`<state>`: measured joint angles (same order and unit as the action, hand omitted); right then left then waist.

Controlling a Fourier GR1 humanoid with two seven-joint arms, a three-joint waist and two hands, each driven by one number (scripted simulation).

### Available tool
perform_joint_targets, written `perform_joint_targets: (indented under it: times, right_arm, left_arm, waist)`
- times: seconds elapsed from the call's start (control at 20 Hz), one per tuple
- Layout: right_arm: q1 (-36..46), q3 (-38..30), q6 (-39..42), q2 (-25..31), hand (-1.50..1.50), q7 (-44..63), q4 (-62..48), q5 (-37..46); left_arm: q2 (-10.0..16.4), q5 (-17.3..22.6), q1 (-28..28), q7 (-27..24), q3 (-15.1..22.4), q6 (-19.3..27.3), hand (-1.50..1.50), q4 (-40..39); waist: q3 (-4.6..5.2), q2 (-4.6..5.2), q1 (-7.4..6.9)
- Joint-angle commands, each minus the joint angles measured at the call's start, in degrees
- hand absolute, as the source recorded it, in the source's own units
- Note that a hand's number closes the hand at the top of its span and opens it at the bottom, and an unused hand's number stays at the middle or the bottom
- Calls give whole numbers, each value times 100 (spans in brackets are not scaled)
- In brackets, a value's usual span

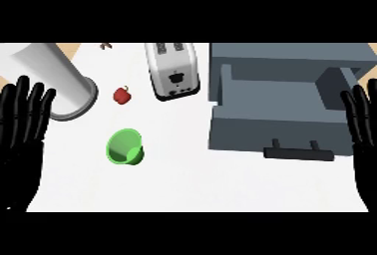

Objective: Pick up the cup, place it into the drawer and close the drawer

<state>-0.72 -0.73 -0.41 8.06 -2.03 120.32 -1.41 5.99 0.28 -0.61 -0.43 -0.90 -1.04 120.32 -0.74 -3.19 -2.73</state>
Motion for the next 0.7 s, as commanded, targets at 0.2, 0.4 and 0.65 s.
perform_joint_targets:
  times: [0.2,0.4,0.65]
  right_arm:
    - [95,215,121,-123,-150,-12,-147,-138]
    - [81,454,300,-165,-150,613,-59,-542]
    - [-79,374,312,-180,-150,574,-83,-513]
  left_arm:
    - [577,1842,-185,-556,355,-2000,-150,-357]
    - [772,3132,-9,59,577,-2829,-150,-913]
    - [1168,4042,-527,435,126,-3263,-150,-1591]
  waist:
    - [98,365,351]
    - [91,358,356]
    - [74,322,311]
